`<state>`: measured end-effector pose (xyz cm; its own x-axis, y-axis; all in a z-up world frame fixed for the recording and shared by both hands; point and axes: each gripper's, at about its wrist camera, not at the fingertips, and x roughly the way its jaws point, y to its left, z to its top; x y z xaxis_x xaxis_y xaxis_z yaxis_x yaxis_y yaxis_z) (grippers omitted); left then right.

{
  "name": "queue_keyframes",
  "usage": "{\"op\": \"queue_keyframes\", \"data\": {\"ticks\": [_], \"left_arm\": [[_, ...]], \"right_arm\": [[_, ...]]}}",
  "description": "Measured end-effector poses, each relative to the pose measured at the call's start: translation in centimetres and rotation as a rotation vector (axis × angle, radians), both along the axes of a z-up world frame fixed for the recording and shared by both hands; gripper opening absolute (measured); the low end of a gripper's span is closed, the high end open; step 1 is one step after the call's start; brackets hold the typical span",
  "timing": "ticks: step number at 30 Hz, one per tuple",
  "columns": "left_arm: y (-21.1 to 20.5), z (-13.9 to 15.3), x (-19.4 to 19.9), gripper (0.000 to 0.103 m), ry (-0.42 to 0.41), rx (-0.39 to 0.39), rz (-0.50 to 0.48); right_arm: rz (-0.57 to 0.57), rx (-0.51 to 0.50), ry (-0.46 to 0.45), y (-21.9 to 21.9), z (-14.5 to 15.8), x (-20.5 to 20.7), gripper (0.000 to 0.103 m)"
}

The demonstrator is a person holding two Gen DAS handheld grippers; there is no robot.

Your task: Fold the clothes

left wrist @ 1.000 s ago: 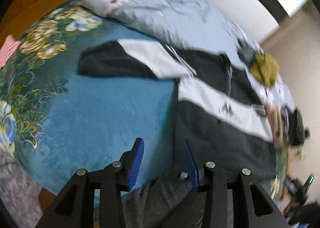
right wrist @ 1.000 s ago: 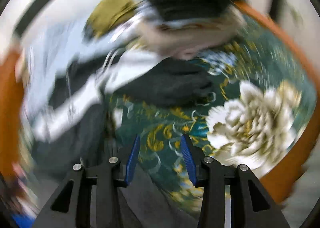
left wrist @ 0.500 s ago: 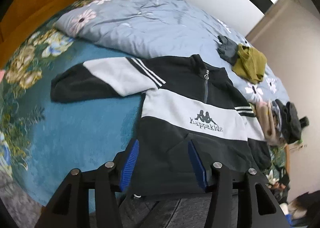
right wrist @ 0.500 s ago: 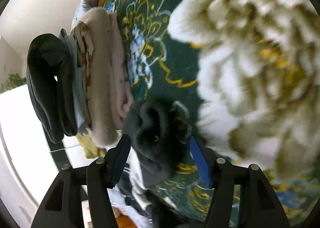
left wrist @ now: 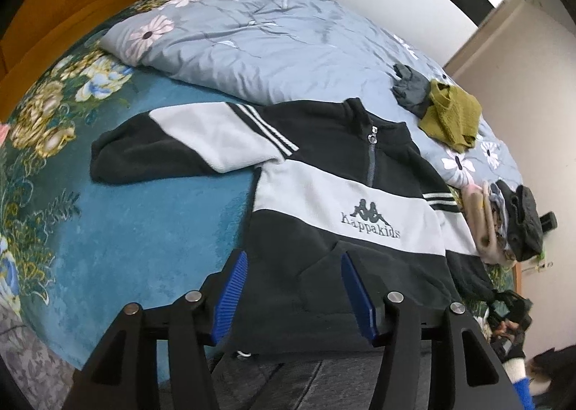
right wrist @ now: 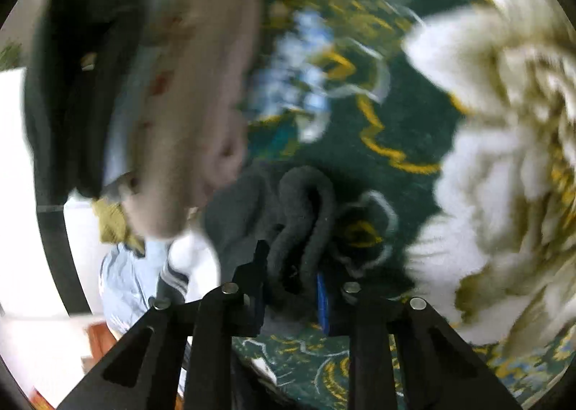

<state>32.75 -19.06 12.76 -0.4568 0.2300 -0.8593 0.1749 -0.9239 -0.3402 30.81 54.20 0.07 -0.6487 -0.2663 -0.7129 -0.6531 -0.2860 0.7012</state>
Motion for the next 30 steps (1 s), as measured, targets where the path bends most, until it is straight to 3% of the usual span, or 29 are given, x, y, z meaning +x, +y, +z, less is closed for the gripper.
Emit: {"op": "queue_keyframes", "data": {"ticks": [3,6,9,12,17,19,25,30], "left_arm": [[-1.3,-0.5,0.3,0.059,-0.003,0.018,0.038],[-2.7,-1.3,0.4,0.059,-0.006,0.046,0.08],[-4.1,-2.2,0.6,0.059,-0.013,0.074,0.128],[-5.7,-3.3,1.3,0.059,-0.024,0.11,0.18],[-9.0,-5.5,2.9,0.06,-0.061,0.15,0.285],[-10.6,-6.2,3.7,0.06,-0.068,0.167,0.336],[-15.0,-7.7,5.5,0.06,-0.071,0.192,0.474],[-17.8,-9.8,6.1,0.062,-0.089,0.217,0.56]], "right_arm": [[0.082,0.051,0.125,-1.7,5.2,-1.0,0.02],[0.206,0.166,0.258,-4.5,11.8,-2.4,0.02],[0.302,0.248,0.345,-6.4,16.5,-3.5,0.02],[0.397,0.348,0.379,-9.6,20.1,-6.6,0.02],[0.561,0.414,0.409,-16.2,23.8,-11.7,0.02],[0.626,0.422,0.427,-19.8,24.6,-13.8,0.02],[0.773,0.359,0.445,-29.9,22.7,-19.2,0.02],[0.924,0.354,0.367,-38.9,19.2,-21.8,0.02]]}}
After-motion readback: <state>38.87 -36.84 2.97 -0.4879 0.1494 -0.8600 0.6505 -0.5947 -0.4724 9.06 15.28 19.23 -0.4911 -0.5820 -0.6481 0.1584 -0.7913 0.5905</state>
